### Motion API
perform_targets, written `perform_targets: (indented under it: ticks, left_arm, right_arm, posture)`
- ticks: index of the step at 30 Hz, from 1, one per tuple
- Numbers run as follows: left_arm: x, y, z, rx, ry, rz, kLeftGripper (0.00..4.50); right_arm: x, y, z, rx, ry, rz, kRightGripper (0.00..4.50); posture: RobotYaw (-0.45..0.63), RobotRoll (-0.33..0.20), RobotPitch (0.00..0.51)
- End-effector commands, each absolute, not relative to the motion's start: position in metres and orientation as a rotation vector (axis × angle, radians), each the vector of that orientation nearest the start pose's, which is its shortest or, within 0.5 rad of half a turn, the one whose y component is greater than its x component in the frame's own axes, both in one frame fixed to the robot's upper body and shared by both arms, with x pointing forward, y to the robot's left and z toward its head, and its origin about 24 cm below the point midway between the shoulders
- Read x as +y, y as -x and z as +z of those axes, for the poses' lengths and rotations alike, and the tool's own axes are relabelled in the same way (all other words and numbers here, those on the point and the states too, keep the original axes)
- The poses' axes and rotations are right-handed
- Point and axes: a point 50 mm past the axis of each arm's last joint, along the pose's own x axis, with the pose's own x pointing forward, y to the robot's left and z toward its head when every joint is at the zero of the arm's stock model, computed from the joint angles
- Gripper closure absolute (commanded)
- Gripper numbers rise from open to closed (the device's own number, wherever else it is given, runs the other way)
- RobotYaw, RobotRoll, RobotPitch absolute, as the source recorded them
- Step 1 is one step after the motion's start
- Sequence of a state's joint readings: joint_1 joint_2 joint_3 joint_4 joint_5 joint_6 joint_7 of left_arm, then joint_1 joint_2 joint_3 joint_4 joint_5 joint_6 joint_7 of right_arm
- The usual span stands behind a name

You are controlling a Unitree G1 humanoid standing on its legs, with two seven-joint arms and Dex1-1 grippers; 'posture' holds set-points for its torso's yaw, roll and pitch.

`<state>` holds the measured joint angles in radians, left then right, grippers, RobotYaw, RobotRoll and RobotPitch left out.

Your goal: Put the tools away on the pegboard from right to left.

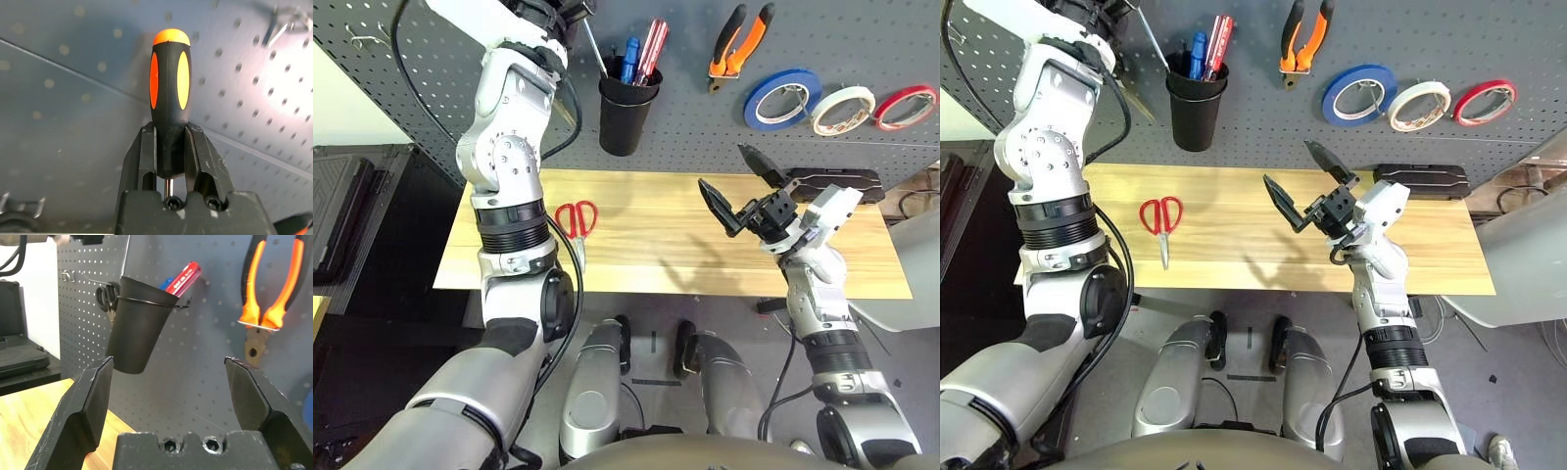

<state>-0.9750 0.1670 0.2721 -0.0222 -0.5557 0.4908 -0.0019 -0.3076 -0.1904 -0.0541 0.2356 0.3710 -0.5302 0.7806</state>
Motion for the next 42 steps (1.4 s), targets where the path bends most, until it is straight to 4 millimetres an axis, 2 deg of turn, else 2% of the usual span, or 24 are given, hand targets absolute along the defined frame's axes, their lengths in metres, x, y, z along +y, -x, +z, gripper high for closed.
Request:
perform_targets:
  ticks: [1,9,13,16,21,25,32,37,42]
  left_arm:
    - [0.146,-0.336,0.314,-0.522,0.369,-0.321,3.88]
    - [0.152,-0.334,0.339,-0.593,0.366,-0.301,3.88]
    - [0.149,-0.333,0.348,-0.608,0.38,-0.31,3.88]
    - [0.138,-0.332,0.349,-0.585,0.434,-0.342,3.88]
    - [0.121,-0.333,0.334,-0.525,0.468,-0.377,3.88]
    - [0.115,-0.338,0.319,-0.486,0.487,-0.377,3.88]
    - [0.127,-0.351,0.291,-0.477,0.36,-0.293,3.88]
    - [0.124,-0.351,0.28,-0.49,0.286,-0.296,3.88]
    - [0.117,-0.339,0.277,-0.52,0.253,-0.352,2.07]
  right_arm:
    - [-0.161,-0.283,0.12,-0.634,0.073,0.691,0.0]
    - [-0.16,-0.284,0.121,-0.635,0.076,0.694,0.0]
    - [-0.16,-0.285,0.121,-0.635,0.076,0.693,0.0]
    - [-0.159,-0.285,0.12,-0.633,0.077,0.693,0.0]
    - [-0.159,-0.286,0.12,-0.635,0.079,0.687,0.0]
    - [-0.159,-0.286,0.121,-0.636,0.081,0.685,0.0]
    - [-0.159,-0.286,0.122,-0.64,0.085,0.683,0.0]
    - [-0.159,-0.286,0.123,-0.639,0.09,0.685,0.0]
    - [-0.16,-0.285,0.124,-0.635,0.092,0.689,0.0]
  posture:
    - [0.08,0.0,0.231]
    - [0.08,0.0,0.228]
    - [0.08,0.0,0.227]
    - [0.08,0.0,0.227]
    - [0.07,0.0,0.226]
    - [0.07,0.0,0.225]
    - [0.07,0.0,0.222]
    - [0.07,0.0,0.222]
    - [0.07,0.0,0.226]
